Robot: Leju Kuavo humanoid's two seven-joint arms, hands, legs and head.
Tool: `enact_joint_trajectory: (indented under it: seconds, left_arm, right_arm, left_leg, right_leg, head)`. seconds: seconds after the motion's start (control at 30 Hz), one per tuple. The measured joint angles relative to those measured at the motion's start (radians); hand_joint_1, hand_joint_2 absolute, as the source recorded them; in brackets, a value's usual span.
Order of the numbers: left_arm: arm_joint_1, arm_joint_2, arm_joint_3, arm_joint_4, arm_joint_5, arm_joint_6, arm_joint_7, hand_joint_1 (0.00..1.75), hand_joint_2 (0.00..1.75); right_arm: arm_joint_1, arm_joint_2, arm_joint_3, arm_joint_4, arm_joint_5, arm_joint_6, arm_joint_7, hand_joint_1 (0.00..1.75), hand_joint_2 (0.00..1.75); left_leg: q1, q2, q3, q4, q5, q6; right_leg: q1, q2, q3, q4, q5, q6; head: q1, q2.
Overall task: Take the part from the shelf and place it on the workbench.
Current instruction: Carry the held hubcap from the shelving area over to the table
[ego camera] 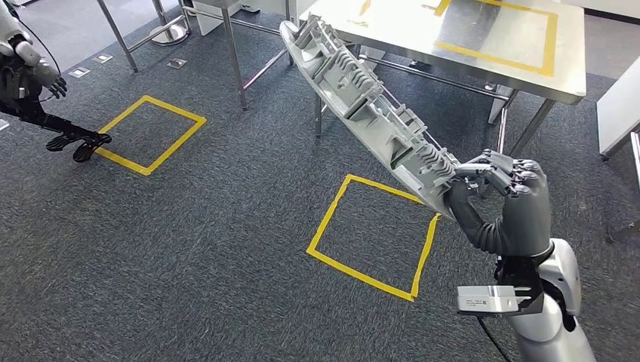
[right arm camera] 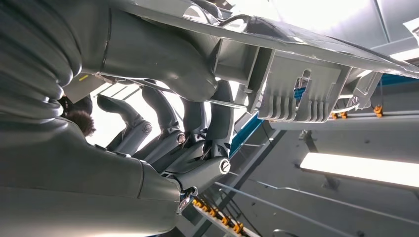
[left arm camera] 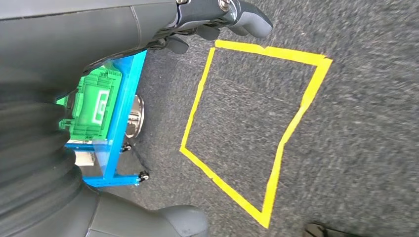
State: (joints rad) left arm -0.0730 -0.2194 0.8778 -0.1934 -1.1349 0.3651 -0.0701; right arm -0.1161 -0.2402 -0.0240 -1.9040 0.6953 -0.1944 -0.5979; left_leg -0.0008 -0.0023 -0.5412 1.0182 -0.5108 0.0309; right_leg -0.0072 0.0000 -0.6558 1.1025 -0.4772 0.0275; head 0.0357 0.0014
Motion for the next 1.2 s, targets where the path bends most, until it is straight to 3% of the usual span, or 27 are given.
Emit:
enact_joint_trajectory:
  seconds: [0.07, 0.2, 0.27, 0.33, 0.37, 0.4, 0.43, 0.5, 0.53, 0.57, 0.67, 0.73, 0.83, 0.9, 0.93, 0.97, 1.0, 1.07, 1.1, 1.13, 1.2]
  left_arm:
    - [0.000, 0.000, 0.000, 0.000, 0.000, 0.000, 0.000, 0.00, 1.75]
    - [-0.001, 0.000, 0.000, 0.000, 0.001, 0.000, 0.004, 0.00, 1.75]
    - [-0.004, 0.000, 0.000, 0.000, 0.001, 0.000, 0.006, 0.00, 1.75]
    - [-0.003, 0.000, 0.000, 0.000, 0.001, 0.000, 0.007, 0.00, 1.75]
    - [-0.002, 0.000, 0.000, 0.000, 0.001, 0.000, 0.007, 0.00, 1.75]
    - [-0.001, 0.000, 0.000, 0.000, 0.001, 0.000, 0.008, 0.00, 1.75]
    - [0.000, 0.000, 0.000, 0.000, 0.001, 0.000, 0.008, 0.00, 1.75]
    - [0.001, 0.000, 0.000, 0.000, 0.001, 0.000, 0.008, 0.00, 1.75]
    - [0.000, 0.000, 0.001, 0.000, 0.001, 0.000, 0.008, 0.00, 1.75]
    - [-0.001, 0.000, 0.001, 0.000, 0.001, 0.000, 0.008, 0.00, 1.75]
    - [-0.001, -0.001, 0.001, 0.000, 0.001, 0.000, 0.008, 0.00, 1.75]
    - [-0.001, -0.002, 0.001, 0.000, 0.001, 0.000, 0.008, 0.00, 1.75]
    - [-0.002, -0.004, 0.002, 0.000, 0.001, 0.000, 0.008, 0.00, 1.75]
    - [-0.001, -0.004, 0.003, 0.000, 0.003, 0.000, 0.008, 0.00, 1.75]
    - [-0.001, -0.004, 0.005, 0.000, 0.004, 0.000, 0.008, 0.00, 1.75]
    - [0.000, -0.003, 0.006, 0.000, 0.005, 0.000, 0.008, 0.00, 1.75]
    - [0.000, -0.003, 0.007, 0.000, 0.006, 0.000, 0.008, 0.00, 1.75]
    - [-0.001, -0.003, 0.008, 0.000, 0.005, 0.000, 0.007, 0.00, 1.75]
    - [-0.001, -0.003, 0.008, 0.000, 0.005, 0.000, 0.007, 0.00, 1.75]
    - [-0.001, -0.003, 0.008, 0.000, 0.004, 0.000, 0.006, 0.00, 1.75]
    - [-0.002, -0.003, 0.008, 0.000, 0.004, 0.000, 0.006, 0.00, 1.75]
  right_arm:
    - [-0.001, 0.000, 0.000, 0.000, 0.001, -0.002, 0.000, 1.75, 1.75]
    - [-0.001, 0.000, 0.000, 0.000, 0.003, -0.003, 0.000, 1.75, 1.75]
    - [-0.004, 0.000, 0.000, 0.000, 0.004, -0.003, -0.001, 1.75, 1.75]
    - [-0.006, 0.001, 0.000, 0.001, 0.004, -0.002, 0.000, 1.75, 1.75]
    - [-0.006, 0.001, 0.000, 0.001, 0.005, -0.001, 0.000, 1.75, 1.75]
    - [-0.006, 0.001, 0.000, 0.002, 0.005, 0.000, 0.000, 1.75, 1.75]
    - [-0.006, 0.001, 0.000, 0.002, 0.005, 0.001, 0.000, 1.75, 1.75]
    - [-0.007, 0.001, 0.000, 0.003, 0.005, 0.002, 0.000, 1.75, 1.75]
    - [-0.008, 0.001, 0.000, 0.003, 0.005, 0.002, 0.000, 1.75, 1.75]
    - [-0.010, 0.001, 0.000, 0.003, 0.005, 0.002, 0.000, 1.75, 1.75]
    - [-0.016, 0.001, 0.000, 0.004, 0.005, 0.004, 0.001, 1.75, 1.75]
    - [-0.020, 0.001, 0.001, 0.004, 0.004, 0.006, 0.002, 1.75, 1.75]
    - [-0.024, 0.001, 0.001, 0.004, 0.002, 0.008, 0.002, 1.75, 1.75]
    - [-0.022, 0.001, 0.001, 0.004, 0.002, 0.009, 0.003, 1.75, 1.75]
    - [-0.021, 0.001, 0.001, 0.005, 0.002, 0.009, 0.003, 1.75, 1.75]
    - [-0.020, 0.001, 0.001, 0.005, 0.002, 0.009, 0.003, 1.75, 1.75]
    - [-0.019, 0.001, 0.001, 0.005, 0.001, 0.009, 0.003, 1.75, 1.75]
    - [-0.019, 0.001, 0.001, 0.005, 0.000, 0.009, 0.003, 1.75, 1.75]
    - [-0.019, 0.001, 0.002, 0.004, -0.001, 0.010, 0.003, 1.75, 1.75]
    - [-0.018, 0.001, 0.002, 0.004, -0.002, 0.010, 0.004, 1.75, 1.75]
    - [-0.017, 0.001, 0.002, 0.003, -0.001, 0.011, 0.005, 1.75, 1.75]
  left_leg:
    - [-0.001, 0.001, 0.008, -0.002, -0.011, -0.010]
    - [-0.001, 0.003, 0.006, 0.037, -0.015, -0.033]
    - [0.001, 0.001, -0.045, 0.129, -0.038, -0.041]
    - [0.003, 0.001, -0.124, 0.250, -0.085, -0.047]
    - [0.004, 0.001, -0.156, 0.287, -0.097, -0.049]
    - [0.004, 0.001, -0.171, 0.289, -0.088, -0.050]
    - [0.005, 0.001, -0.167, 0.255, -0.056, -0.049]
    - [0.005, 0.001, -0.124, 0.123, 0.031, -0.045]
    - [0.003, 0.001, -0.105, 0.067, 0.051, -0.041]
    - [0.001, 0.001, -0.092, 0.033, 0.061, -0.036]
    - [-0.001, 0.000, -0.080, 0.016, 0.058, -0.015]
    - [0.002, -0.002, -0.067, 0.010, 0.053, -0.004]
    - [0.002, -0.003, -0.048, 0.007, 0.038, 0.007]
    - [0.001, -0.004, -0.032, 0.007, 0.022, 0.008]
    - [0.000, -0.005, -0.020, 0.007, 0.013, 0.007]
    - [-0.001, -0.005, -0.007, 0.007, 0.004, 0.006]
    - [-0.002, -0.006, 0.003, 0.007, -0.006, 0.005]
    - [-0.004, -0.007, 0.021, 0.007, -0.023, -0.003]
    - [-0.004, -0.007, 0.027, 0.007, -0.030, -0.009]
    - [-0.005, -0.007, 0.035, 0.010, -0.033, -0.015]
    - [-0.005, -0.004, 0.041, 0.026, -0.037, -0.026]
  right_leg:
    - [0.007, -0.005, 0.028, -0.079, 0.029, -0.011]
    - [0.006, 0.000, 0.054, -0.092, 0.024, -0.038]
    - [0.003, -0.001, 0.072, -0.096, 0.014, -0.049]
    - [0.004, 0.000, 0.086, -0.096, 0.000, -0.055]
    - [0.004, 0.002, 0.094, -0.095, -0.007, -0.055]
    - [0.003, 0.004, 0.103, -0.095, -0.015, -0.054]
    - [0.003, 0.006, 0.114, -0.095, -0.023, -0.052]
    - [0.002, 0.008, 0.137, -0.095, -0.040, -0.045]
    - [0.002, 0.008, 0.144, -0.095, -0.048, -0.040]
    - [0.002, 0.008, 0.148, -0.095, -0.054, -0.034]
    - [0.004, 0.008, 0.151, -0.092, -0.060, -0.016]
    - [0.003, 0.006, 0.130, -0.048, -0.066, -0.007]
    - [0.001, 0.004, 0.012, 0.133, -0.122, 0.004]
    - [0.001, 0.004, -0.052, 0.195, -0.141, 0.004]
    - [0.001, 0.004, -0.060, 0.174, -0.119, 0.001]
    - [0.002, 0.004, -0.051, 0.122, -0.077, -0.003]
    - [0.003, 0.003, -0.032, 0.051, -0.021, -0.009]
    - [0.010, 0.000, 0.000, -0.054, 0.039, -0.018]
    - [0.013, -0.001, 0.008, -0.076, 0.049, -0.023]
    - [0.015, -0.001, 0.013, -0.079, 0.041, -0.026]
    - [0.012, 0.001, 0.033, -0.086, 0.044, -0.037]
  head:
    - [-0.001, 0.000]
    - [-0.002, 0.000]
    - [-0.005, 0.000]
    - [-0.006, 0.000]
    - [-0.006, 0.000]
    - [-0.006, 0.000]
    - [-0.006, 0.000]
    - [-0.006, 0.000]
    - [-0.007, 0.000]
    - [-0.007, 0.000]
    - [-0.008, 0.000]
    - [-0.006, 0.000]
    - [-0.005, 0.000]
    - [-0.005, 0.000]
    - [-0.004, 0.000]
    - [-0.004, 0.000]
    - [-0.004, 0.000]
    - [-0.005, 0.000]
    - [-0.005, 0.000]
    - [-0.005, 0.000]
    - [-0.004, 0.000]
